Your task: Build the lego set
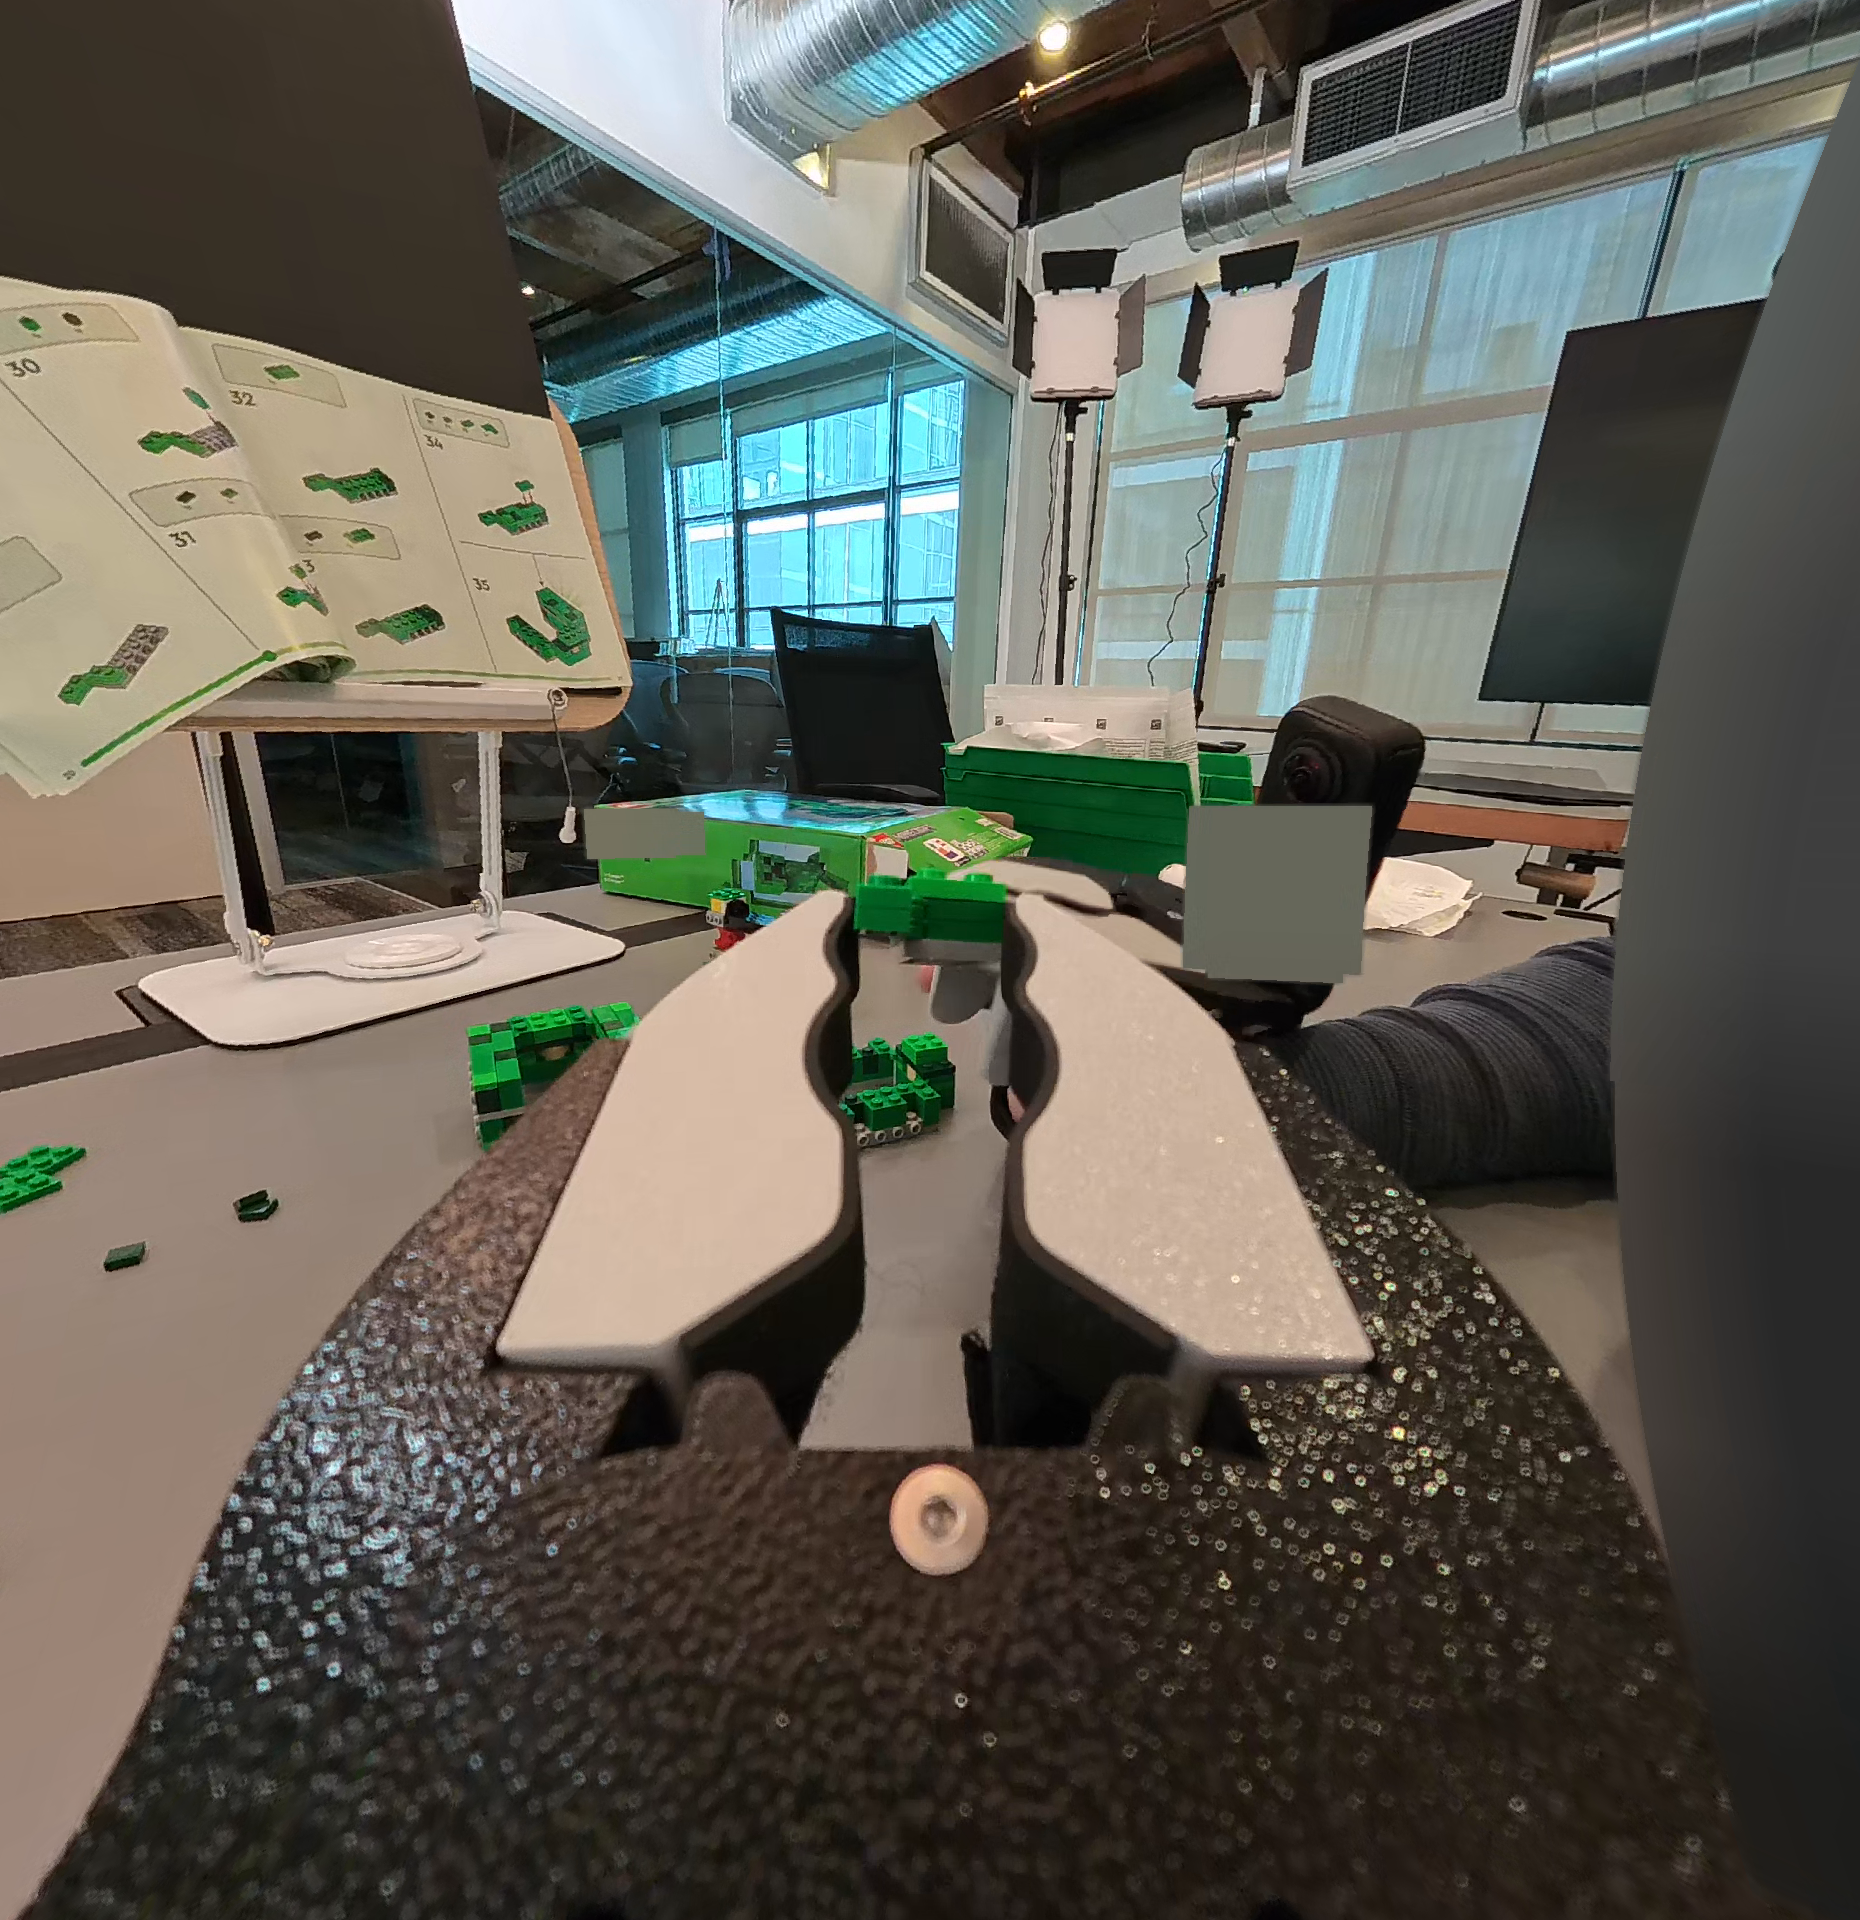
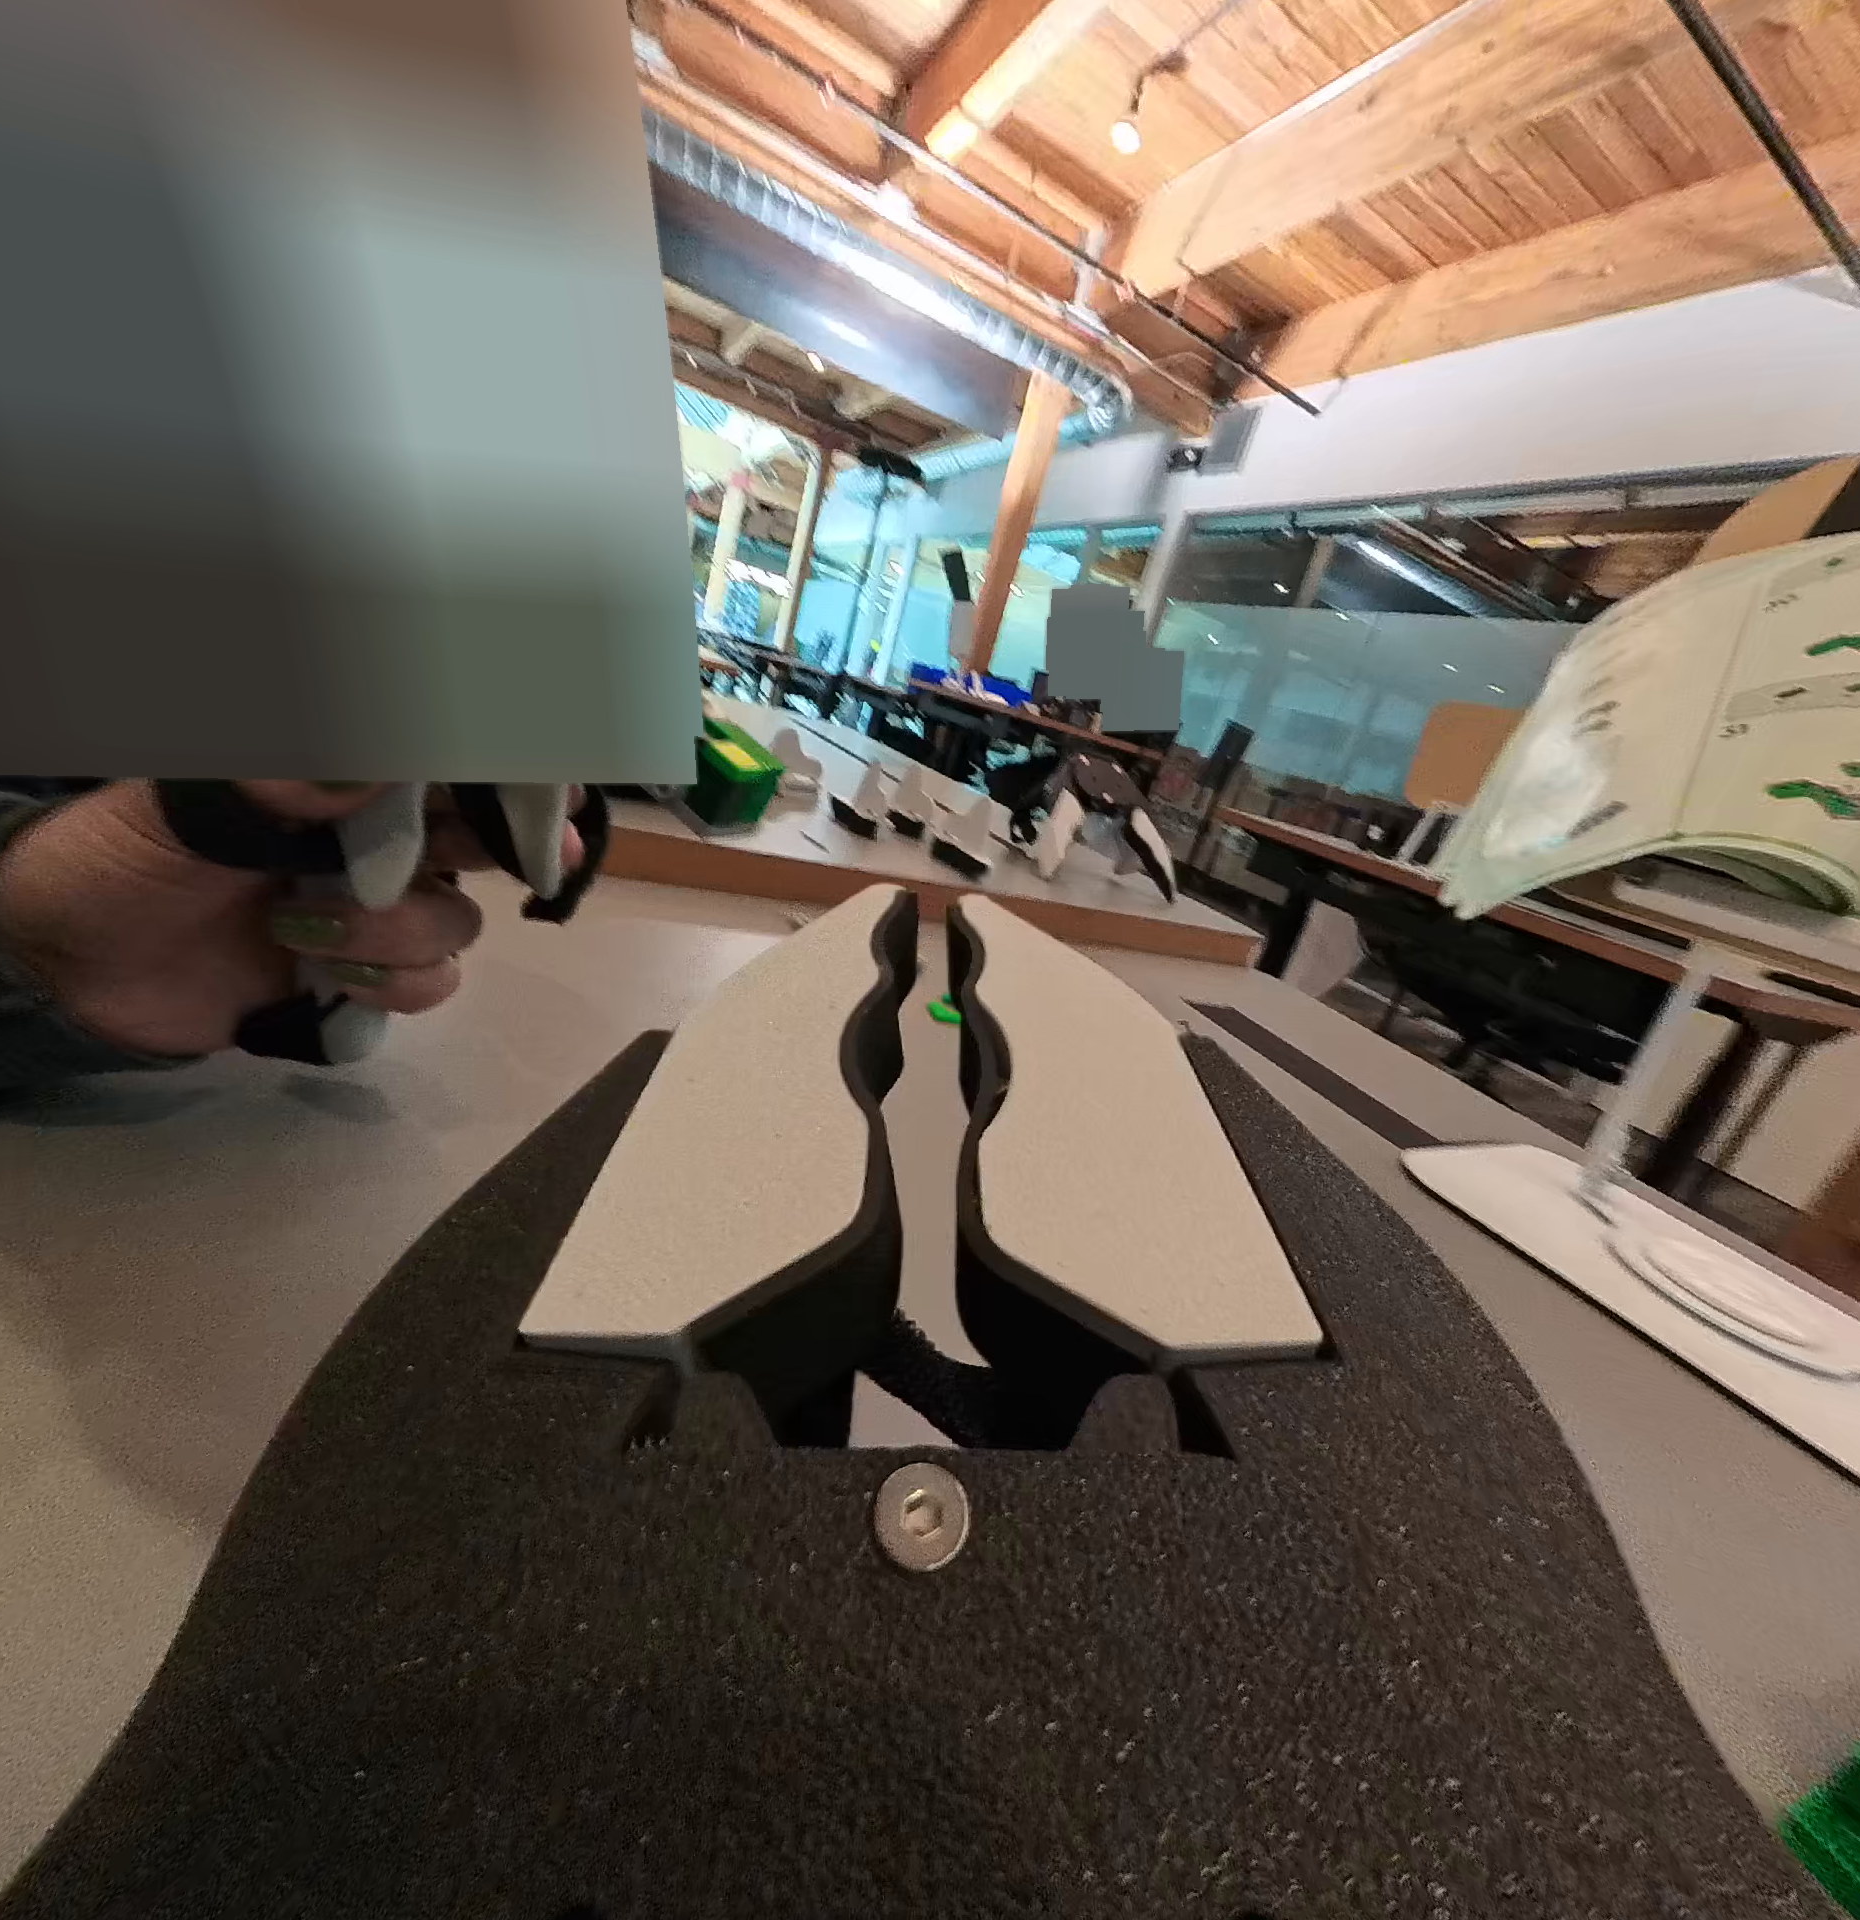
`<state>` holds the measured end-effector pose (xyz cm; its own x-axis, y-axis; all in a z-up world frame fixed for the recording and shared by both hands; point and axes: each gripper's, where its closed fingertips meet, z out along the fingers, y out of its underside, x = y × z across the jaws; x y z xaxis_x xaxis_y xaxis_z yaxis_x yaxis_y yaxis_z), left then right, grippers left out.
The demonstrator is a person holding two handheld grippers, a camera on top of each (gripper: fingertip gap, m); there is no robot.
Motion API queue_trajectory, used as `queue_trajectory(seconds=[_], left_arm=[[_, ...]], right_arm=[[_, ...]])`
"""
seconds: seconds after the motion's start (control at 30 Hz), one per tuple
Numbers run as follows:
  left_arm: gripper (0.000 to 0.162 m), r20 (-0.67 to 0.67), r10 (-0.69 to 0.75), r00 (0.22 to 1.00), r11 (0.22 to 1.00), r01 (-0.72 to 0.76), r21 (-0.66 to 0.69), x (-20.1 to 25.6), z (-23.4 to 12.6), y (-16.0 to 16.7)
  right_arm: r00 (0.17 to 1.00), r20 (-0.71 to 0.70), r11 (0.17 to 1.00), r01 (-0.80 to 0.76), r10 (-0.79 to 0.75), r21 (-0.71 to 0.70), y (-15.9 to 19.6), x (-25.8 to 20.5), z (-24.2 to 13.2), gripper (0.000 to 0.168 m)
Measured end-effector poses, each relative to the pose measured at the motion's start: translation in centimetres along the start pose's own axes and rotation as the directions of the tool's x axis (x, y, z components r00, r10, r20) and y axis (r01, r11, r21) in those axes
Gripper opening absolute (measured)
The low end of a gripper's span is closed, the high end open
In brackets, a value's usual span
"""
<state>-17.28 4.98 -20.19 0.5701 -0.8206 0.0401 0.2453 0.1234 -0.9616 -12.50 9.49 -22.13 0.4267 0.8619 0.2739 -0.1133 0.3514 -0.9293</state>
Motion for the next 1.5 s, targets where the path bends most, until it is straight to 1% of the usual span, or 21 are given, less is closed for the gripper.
queue_trajectory(seconds=[0.07,0.17,0.3,0.4,0.67,0.87,0.97,1.07,1.17,1.37,1.5], left_arm=[[0.025,-0.003,-0.003,1.0,1.0,0.003,-0.003,0.0,0.0,0.0],[0.025,-0.013,-0.018,1.0,1.0,0.018,-0.006,0.0,0.1,0.1],[0.025,-0.025,-0.034,0.999,0.999,0.034,-0.014,0.1,0.2,0.3],[0.025,-0.031,-0.037,0.999,0.999,0.036,-0.021,0.2,0.2,0.4],[0.025,-0.038,-0.039,0.999,0.999,0.038,-0.03,0.2,0.3,0.6],[0.025,-0.054,-0.042,0.998,0.999,0.04,-0.033,0.4,0.4,0.6],[0.025,-0.095,-0.052,0.994,0.998,0.048,-0.045,1.0,0.6,0.8],[0.025,-0.175,-0.075,0.982,0.995,0.062,-0.081,2.2,0.9,1.4],[0.025,-0.232,-0.069,0.97,0.993,0.045,-0.108,3.3,1.1,1.8],[0.025,-0.238,-0.059,0.969,0.994,0.034,-0.106,3.4,1.1,1.8],[0.025,-0.236,-0.045,0.971,0.995,0.021,-0.102,3.5,1.1,1.7]], right_arm=[[0.996,0.074,0.997,-0.055,0.051,0.045,-0.6,-0.8,-0.1,0.009],[0.97,0.201,0.987,-0.149,0.135,0.057,-1.1,-2.4,-0.1,0.023],[0.951,0.272,0.981,-0.174,0.144,0.089,-1.7,-3.5,-0.3,0.031],[0.947,0.281,0.98,-0.182,0.152,0.082,-1.7,-3.6,-0.3,0.035],[0.949,0.284,0.985,-0.16,0.134,0.071,-1.5,-3.9,-0.2,0.034],[0.939,0.309,0.981,-0.181,0.153,0.067,-1.5,-4.2,-0.3,0.037],[0.929,0.33,0.978,-0.199,0.167,0.068,-1.7,-4.4,-0.3,0.041],[0.91,0.373,0.973,-0.222,0.183,0.063,-1.8,-5.0,-0.4,0.045],[0.895,0.405,0.972,-0.229,0.186,0.06,-2.0,-5.4,-0.6,0.043],[0.892,0.415,0.973,-0.224,0.18,0.06,-2.0,-5.7,-0.7,0.041],[0.886,0.428,0.973,-0.225,0.179,0.059,-2.0,-5.8,-0.8,0.037]])
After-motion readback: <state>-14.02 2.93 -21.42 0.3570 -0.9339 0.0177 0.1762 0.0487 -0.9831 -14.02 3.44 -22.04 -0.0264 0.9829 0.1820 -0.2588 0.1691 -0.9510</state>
